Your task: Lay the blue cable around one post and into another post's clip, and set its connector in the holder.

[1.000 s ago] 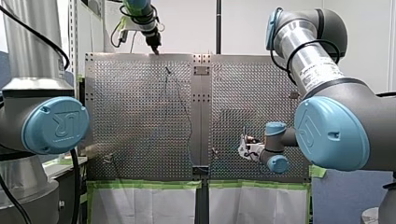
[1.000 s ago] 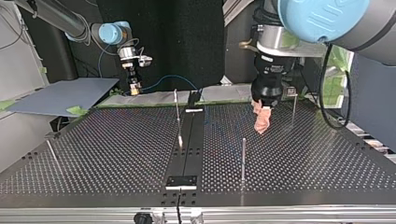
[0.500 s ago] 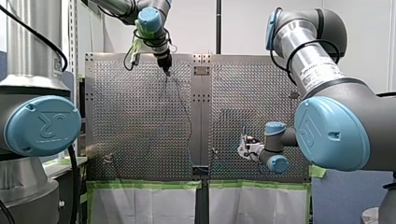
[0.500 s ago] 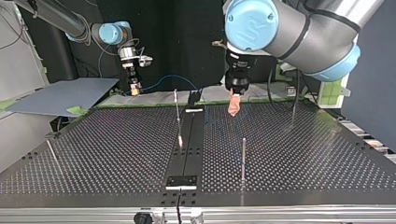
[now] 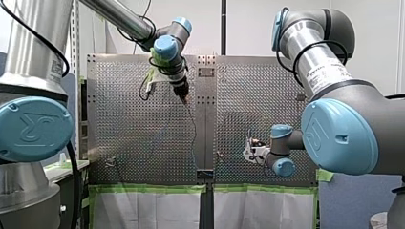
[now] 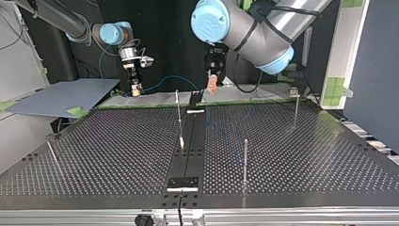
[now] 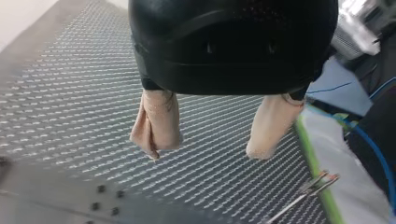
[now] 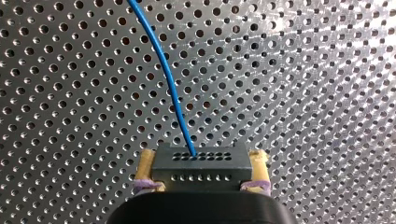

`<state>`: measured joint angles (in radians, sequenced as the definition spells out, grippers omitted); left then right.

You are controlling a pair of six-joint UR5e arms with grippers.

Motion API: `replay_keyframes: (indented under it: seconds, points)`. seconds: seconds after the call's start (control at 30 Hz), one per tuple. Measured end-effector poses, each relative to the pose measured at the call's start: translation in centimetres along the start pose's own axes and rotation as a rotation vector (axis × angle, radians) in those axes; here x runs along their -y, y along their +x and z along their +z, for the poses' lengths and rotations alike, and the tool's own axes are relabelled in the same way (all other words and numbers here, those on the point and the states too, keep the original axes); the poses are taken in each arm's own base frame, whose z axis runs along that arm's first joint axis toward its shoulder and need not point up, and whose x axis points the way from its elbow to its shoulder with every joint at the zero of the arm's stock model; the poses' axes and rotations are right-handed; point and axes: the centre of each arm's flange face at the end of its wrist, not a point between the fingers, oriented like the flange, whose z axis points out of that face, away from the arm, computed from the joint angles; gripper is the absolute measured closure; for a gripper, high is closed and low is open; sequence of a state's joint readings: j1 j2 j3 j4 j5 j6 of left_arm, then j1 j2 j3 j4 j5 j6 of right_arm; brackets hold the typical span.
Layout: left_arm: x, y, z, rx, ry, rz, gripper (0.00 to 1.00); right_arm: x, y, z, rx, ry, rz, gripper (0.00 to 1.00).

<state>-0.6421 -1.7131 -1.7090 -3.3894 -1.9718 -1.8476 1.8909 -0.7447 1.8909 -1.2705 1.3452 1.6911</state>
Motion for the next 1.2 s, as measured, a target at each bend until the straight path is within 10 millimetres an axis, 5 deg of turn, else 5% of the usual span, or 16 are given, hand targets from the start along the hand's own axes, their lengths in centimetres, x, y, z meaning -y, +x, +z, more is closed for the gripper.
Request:
replay_keyframes:
  seconds: [0.27,0.6,1.2]
  points:
    - [1.7,5.9,0.9,-0.045,-0.013,0.021,0.00,0.2,1.0,0.3,-0.006,0.008,-0.012,1.00]
    - [3.3,14.3,1.3,-0.117,0.006,0.089,0.00,1.6,4.9,1.0,-0.004,0.025,-0.028,1.00]
    - [-1.6,25.2,4.9,-0.250,-0.095,0.097,0.00,4.4,5.0,0.4,0.033,0.066,-0.039,1.00]
